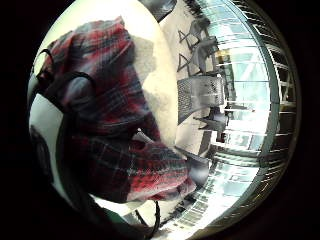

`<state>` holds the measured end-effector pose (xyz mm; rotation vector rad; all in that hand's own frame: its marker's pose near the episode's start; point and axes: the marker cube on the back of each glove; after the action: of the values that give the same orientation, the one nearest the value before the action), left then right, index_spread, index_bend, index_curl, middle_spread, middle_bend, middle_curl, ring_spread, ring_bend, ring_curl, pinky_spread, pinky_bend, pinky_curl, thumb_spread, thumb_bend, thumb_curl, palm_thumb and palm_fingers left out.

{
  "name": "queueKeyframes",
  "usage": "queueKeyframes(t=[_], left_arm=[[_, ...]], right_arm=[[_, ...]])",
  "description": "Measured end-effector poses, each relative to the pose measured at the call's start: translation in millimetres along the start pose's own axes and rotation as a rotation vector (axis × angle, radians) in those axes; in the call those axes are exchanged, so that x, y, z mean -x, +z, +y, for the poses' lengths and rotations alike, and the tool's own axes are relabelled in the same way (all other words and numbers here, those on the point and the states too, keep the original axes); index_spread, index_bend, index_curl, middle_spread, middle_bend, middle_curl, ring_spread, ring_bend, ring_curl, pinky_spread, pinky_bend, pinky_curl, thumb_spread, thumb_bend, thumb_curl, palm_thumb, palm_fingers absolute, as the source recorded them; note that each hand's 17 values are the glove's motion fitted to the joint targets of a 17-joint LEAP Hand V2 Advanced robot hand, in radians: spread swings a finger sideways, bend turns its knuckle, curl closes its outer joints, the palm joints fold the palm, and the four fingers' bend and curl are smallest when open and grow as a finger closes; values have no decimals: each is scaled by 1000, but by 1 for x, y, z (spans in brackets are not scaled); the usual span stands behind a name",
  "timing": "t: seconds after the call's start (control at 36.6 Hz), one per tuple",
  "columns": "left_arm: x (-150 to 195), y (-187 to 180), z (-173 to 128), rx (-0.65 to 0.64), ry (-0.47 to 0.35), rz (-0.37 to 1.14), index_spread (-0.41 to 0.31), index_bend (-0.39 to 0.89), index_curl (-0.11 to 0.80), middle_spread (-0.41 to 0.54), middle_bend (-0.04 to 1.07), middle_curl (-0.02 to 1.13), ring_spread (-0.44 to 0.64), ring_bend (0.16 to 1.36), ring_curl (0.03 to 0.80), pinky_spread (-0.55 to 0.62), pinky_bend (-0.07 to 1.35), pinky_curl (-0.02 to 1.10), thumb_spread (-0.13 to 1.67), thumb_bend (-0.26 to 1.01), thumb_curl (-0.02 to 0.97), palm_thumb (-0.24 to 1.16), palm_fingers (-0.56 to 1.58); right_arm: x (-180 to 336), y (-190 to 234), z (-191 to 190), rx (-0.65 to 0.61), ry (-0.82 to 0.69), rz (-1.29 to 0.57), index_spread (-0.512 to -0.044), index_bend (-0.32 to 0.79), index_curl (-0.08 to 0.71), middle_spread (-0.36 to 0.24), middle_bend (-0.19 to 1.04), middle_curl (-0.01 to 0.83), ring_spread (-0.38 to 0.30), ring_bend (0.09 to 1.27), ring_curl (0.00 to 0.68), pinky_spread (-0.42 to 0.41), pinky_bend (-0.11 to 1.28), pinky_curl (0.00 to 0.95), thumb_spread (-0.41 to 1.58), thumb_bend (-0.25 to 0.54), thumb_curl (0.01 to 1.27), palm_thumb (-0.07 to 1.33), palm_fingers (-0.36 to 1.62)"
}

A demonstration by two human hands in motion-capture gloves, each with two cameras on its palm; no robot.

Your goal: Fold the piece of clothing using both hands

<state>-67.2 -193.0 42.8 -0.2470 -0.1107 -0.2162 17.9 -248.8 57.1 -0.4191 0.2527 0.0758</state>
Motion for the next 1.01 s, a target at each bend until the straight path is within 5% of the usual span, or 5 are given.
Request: queueKeyframes(t=[0.3, 0.46, 0.66, 0.93, 1.01], left_arm=[[7, -8, -4, -13, -44, 149, -335, 308, 566, -358, 660, 657, -363, 972, 582, -287, 409, 519, 1599, 278, 234, 662, 1163], [8, -36, 8, -295, -118, 156, -196, 66, 481, -288, 606, 666, -300, 856, 570, -140, 352, 533, 1468, 208, 232, 592, 621], [-4, -3, -31, -576, -75, 150, -47, 35, 380, -201, 424, 573, -173, 763, 485, 36, 408, 506, 1345, 142, 253, 568, 421], [-21, 10, 67, -256, 109, 169, -117, 228, 386, -150, 288, 477, -90, 622, 393, 124, 323, 448, 1277, 74, 276, 550, 567], [-26, 19, 69, -159, 136, 169, -125, 251, 404, -106, 187, 458, -29, 574, 384, 162, 333, 452, 1305, 56, 270, 528, 501]], right_arm=[[-8, -7, 4, -60, 89, -52, -300, 205, 464, -210, 656, 598, -213, 877, 539, -258, 707, 479, 1412, 54, 176, 747, 1293], [-35, -49, 19, -555, 163, -225, -321, 65, 411, -238, 557, 553, -229, 741, 496, -154, 590, 450, 1294, 20, 194, 752, 794], [-81, -50, 57, -797, 213, -404, -331, 116, 373, -236, 450, 497, -207, 608, 434, -52, 554, 409, 1217, 10, 239, 804, 722], [-141, 54, 126, -677, 390, -867, -317, 116, 371, -138, 268, 441, -8, 387, 378, 129, 563, 408, 1170, -46, 268, 728, 382], [-150, 87, 132, -389, 573, -812, -291, 47, 334, -71, 225, 424, 62, 369, 364, 180, 606, 410, 1153, -56, 266, 665, 256]])
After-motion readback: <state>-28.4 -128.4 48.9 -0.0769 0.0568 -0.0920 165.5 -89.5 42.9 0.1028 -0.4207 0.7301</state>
